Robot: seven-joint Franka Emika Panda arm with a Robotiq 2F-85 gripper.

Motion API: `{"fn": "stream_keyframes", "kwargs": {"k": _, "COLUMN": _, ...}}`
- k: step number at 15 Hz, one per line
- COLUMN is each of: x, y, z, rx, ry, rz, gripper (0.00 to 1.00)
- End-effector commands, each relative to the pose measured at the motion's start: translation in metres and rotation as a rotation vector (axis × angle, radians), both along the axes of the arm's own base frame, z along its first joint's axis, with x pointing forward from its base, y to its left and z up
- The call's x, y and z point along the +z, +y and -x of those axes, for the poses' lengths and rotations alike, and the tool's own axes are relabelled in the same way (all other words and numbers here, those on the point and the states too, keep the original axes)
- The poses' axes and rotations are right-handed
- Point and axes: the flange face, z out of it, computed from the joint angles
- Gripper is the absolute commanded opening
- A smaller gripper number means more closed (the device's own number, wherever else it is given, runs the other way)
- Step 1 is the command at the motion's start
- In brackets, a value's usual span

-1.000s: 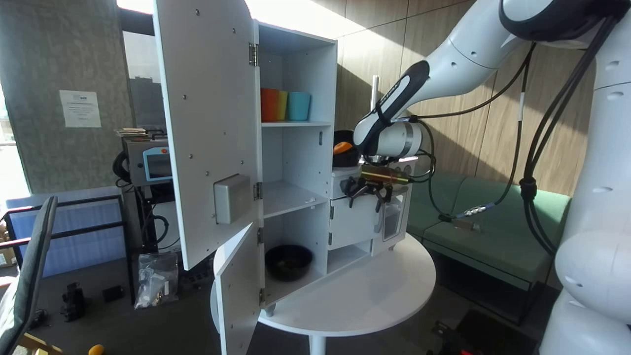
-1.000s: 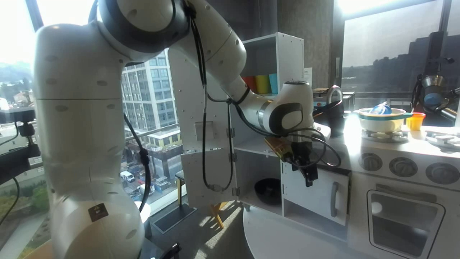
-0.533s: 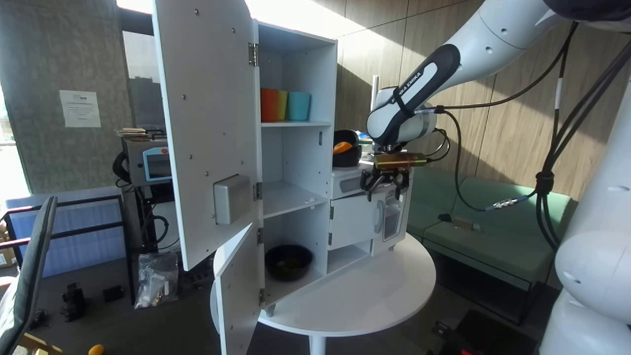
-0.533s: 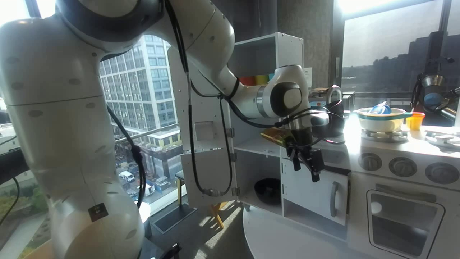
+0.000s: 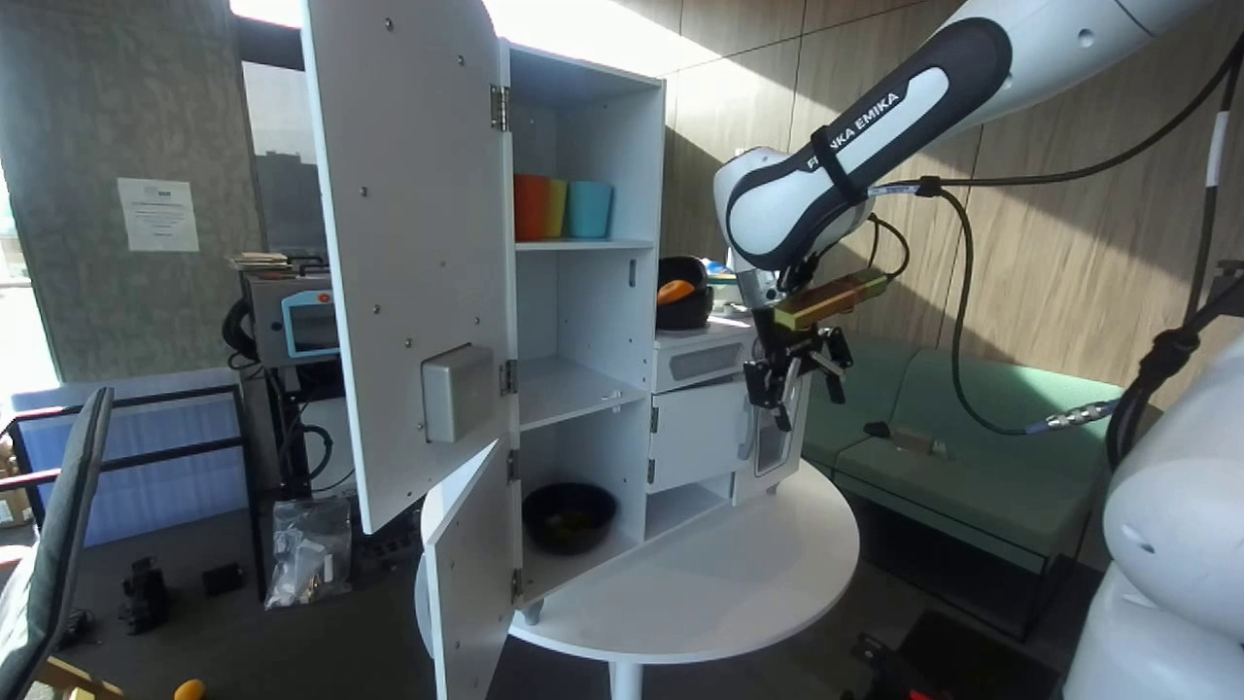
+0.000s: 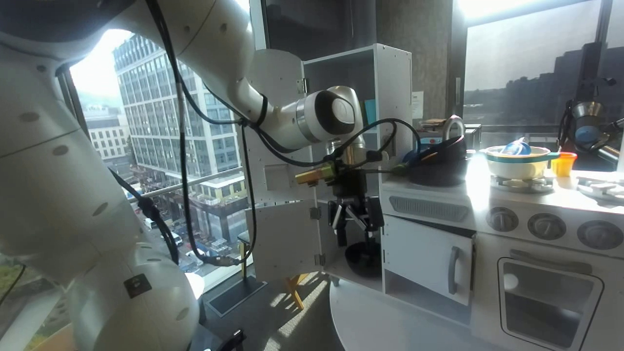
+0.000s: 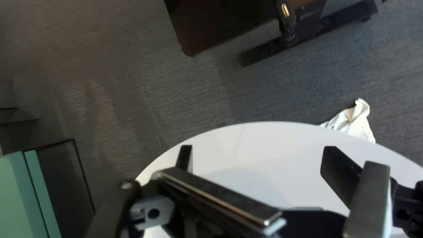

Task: Close the open cabinet doors, starting with the right lower door and ending with the left upper door

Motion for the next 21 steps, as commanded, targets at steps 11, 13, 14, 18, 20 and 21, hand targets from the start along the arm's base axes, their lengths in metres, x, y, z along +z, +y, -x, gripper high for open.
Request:
{"fn": "stream_keyframes", "kwargs": {"k": 11, "x": -0.044, "y": 0.235, "z": 0.089, "rx": 0.378, "ry": -0.002, "rz": -0.169, "gripper": 1.00}}
{"fn": "stream_keyframes", "kwargs": {"k": 13, "x": -0.039, "y": 0.272, "z": 0.089, "rx": 0.387, "ry": -0.057, "rz": -0.256, "gripper": 1.00}}
{"fn": "stream_keyframes", "kwargs": {"k": 14, "x": -0.036, "y": 0.289, "z": 0.089, "rx": 0.379, "ry": -0.092, "rz": -0.299, "gripper": 1.00}}
{"fn": "stream_keyframes", "kwargs": {"k": 18, "x": -0.026, "y": 0.335, "z": 0.073, "rx": 0.305, "ry": -0.271, "rz": -0.449, "gripper": 1.00}}
{"fn": "stream_keyframes", "kwargs": {"k": 20, "x": -0.025, "y": 0.352, "z": 0.057, "rx": 0.249, "ry": -0.373, "rz": -0.490, "gripper": 1.00}}
{"fn": "stream_keyframes", "kwargs": {"k": 21, "x": -0.026, "y": 0.359, "z": 0.047, "rx": 0.218, "ry": -0.424, "rz": -0.506, "gripper": 1.00}}
